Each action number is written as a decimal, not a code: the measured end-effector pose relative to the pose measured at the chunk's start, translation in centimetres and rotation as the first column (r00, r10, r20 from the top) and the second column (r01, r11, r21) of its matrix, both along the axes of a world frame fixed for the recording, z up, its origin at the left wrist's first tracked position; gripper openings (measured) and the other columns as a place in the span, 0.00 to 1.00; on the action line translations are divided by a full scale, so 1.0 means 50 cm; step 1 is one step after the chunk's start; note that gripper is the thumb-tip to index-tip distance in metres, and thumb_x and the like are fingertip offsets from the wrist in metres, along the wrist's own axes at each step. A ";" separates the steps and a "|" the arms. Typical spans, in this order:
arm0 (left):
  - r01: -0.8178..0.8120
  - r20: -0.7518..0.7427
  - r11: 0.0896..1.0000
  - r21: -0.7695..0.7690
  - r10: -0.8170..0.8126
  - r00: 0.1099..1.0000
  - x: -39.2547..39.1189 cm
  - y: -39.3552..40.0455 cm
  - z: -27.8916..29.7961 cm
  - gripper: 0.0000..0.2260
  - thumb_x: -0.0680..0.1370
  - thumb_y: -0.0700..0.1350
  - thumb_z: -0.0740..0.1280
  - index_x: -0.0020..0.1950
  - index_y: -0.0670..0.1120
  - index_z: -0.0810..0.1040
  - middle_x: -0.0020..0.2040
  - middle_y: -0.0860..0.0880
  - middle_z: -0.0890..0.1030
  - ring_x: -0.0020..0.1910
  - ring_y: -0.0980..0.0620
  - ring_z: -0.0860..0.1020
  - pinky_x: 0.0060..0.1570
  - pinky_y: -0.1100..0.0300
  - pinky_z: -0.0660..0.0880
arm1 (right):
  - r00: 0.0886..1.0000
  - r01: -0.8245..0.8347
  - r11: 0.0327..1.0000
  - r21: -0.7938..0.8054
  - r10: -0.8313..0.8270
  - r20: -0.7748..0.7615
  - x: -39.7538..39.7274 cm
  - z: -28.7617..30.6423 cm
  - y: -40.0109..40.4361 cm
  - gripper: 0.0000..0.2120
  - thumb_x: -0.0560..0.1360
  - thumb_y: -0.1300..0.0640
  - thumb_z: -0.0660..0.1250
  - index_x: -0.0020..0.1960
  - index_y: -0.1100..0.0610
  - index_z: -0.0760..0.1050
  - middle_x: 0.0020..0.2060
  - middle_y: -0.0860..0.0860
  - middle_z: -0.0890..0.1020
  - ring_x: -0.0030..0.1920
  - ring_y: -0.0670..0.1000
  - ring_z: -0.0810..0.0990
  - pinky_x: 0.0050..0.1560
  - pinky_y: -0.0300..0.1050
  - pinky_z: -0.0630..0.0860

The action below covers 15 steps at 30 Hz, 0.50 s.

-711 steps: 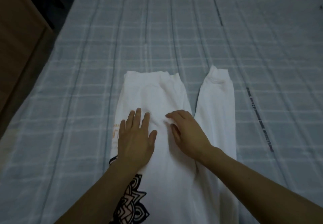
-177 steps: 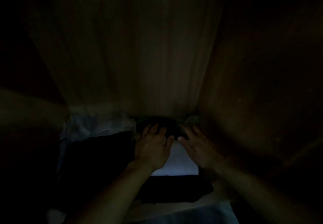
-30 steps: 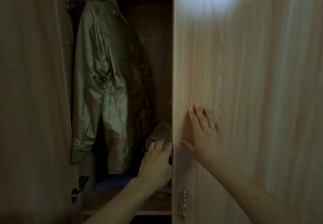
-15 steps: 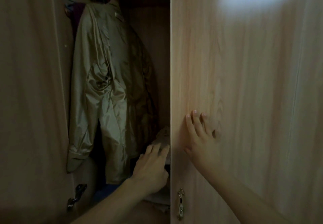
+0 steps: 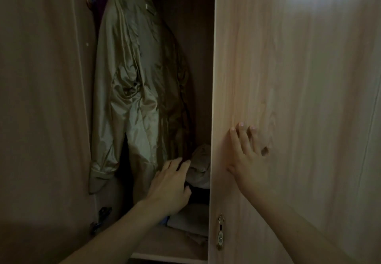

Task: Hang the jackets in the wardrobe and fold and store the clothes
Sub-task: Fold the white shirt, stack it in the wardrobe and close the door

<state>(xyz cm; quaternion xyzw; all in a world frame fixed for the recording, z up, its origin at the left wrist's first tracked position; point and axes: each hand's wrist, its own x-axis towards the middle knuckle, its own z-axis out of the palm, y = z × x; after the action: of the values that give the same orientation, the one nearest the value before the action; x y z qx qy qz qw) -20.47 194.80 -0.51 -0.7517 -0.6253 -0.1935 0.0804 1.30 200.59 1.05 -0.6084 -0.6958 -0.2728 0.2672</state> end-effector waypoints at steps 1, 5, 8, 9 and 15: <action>0.003 0.005 1.000 0.010 -0.003 1.000 -0.005 -0.013 0.001 0.32 0.80 0.52 0.62 0.81 0.51 0.52 0.80 0.50 0.55 0.78 0.48 0.53 0.74 0.49 0.61 | 1.000 0.005 1.000 -0.015 -0.005 -0.012 -0.003 0.004 -0.007 0.54 0.68 0.44 0.76 0.81 0.53 0.45 0.80 0.54 0.44 0.79 0.59 0.43 0.69 0.74 0.57; 0.014 0.038 0.998 0.056 -0.016 0.999 -0.033 -0.079 0.015 0.31 0.81 0.52 0.62 0.81 0.51 0.52 0.80 0.51 0.54 0.78 0.49 0.52 0.74 0.52 0.62 | 0.984 -0.069 0.995 -0.074 0.055 -0.170 -0.034 0.023 -0.040 0.43 0.74 0.55 0.69 0.79 0.53 0.45 0.80 0.53 0.42 0.79 0.60 0.41 0.69 0.70 0.62; 0.027 0.072 0.993 0.111 -0.035 0.997 -0.059 -0.124 0.028 0.30 0.81 0.51 0.62 0.80 0.52 0.53 0.80 0.52 0.55 0.78 0.50 0.53 0.74 0.53 0.62 | 0.935 -0.215 0.971 -0.101 0.176 -0.307 -0.056 0.040 -0.075 0.37 0.77 0.55 0.66 0.78 0.53 0.48 0.80 0.54 0.43 0.79 0.61 0.45 0.73 0.62 0.63; 0.029 0.084 0.992 0.125 -0.040 0.996 -0.068 -0.137 0.029 0.30 0.81 0.51 0.62 0.80 0.52 0.54 0.80 0.52 0.55 0.78 0.50 0.53 0.73 0.53 0.63 | 0.925 -0.253 0.962 -0.104 0.208 -0.319 -0.063 0.043 -0.092 0.38 0.77 0.54 0.67 0.78 0.53 0.48 0.80 0.54 0.44 0.79 0.60 0.47 0.73 0.59 0.63; 0.044 0.191 0.987 0.157 -0.074 0.979 -0.130 -0.194 -0.006 0.29 0.80 0.52 0.62 0.80 0.53 0.55 0.79 0.54 0.56 0.77 0.52 0.54 0.73 0.52 0.64 | 0.859 -0.417 0.900 -0.125 0.346 -0.377 -0.100 0.014 -0.213 0.37 0.78 0.49 0.67 0.79 0.51 0.51 0.78 0.51 0.55 0.77 0.53 0.57 0.72 0.46 0.60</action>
<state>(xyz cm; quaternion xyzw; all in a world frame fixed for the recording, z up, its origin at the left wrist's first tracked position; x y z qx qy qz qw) -26.98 185.08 -0.82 -0.7389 -0.5911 -0.3161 0.0695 -3.71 189.91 1.73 -0.5199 -0.7690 -0.0311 0.3708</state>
